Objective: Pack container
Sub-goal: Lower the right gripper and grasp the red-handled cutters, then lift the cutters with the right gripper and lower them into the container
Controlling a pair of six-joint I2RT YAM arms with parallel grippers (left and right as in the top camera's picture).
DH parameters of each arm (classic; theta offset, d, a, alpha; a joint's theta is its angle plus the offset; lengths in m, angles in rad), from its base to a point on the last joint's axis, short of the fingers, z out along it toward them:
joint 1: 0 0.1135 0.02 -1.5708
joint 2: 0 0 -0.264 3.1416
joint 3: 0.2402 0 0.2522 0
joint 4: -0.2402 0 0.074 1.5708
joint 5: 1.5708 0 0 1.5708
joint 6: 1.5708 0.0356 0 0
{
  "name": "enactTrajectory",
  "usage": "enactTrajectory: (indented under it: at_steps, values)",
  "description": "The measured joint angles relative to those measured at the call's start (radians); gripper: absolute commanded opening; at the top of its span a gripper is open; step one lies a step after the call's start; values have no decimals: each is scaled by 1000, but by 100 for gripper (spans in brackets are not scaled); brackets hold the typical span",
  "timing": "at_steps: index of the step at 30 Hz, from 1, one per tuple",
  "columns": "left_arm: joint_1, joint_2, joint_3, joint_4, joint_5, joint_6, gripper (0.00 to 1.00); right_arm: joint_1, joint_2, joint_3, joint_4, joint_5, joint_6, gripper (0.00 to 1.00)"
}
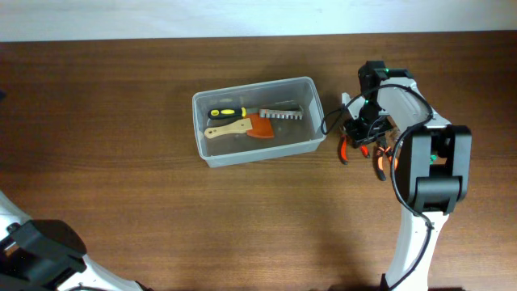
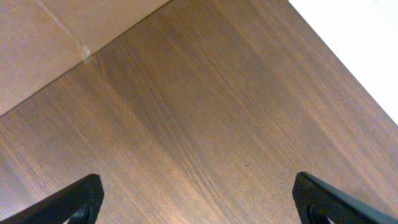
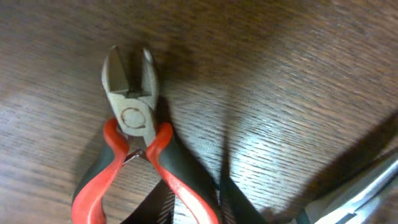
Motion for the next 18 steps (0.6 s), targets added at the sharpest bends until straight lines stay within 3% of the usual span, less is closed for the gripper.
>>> enactTrajectory:
  at_steps: [12, 18]
  values:
    - [0, 0, 0, 0, 0, 0, 99, 0, -6, 11, -120, 29, 84, 5]
    - [0, 0, 0, 0, 0, 0, 99, 7, -147, 119, -193, 32, 127, 4]
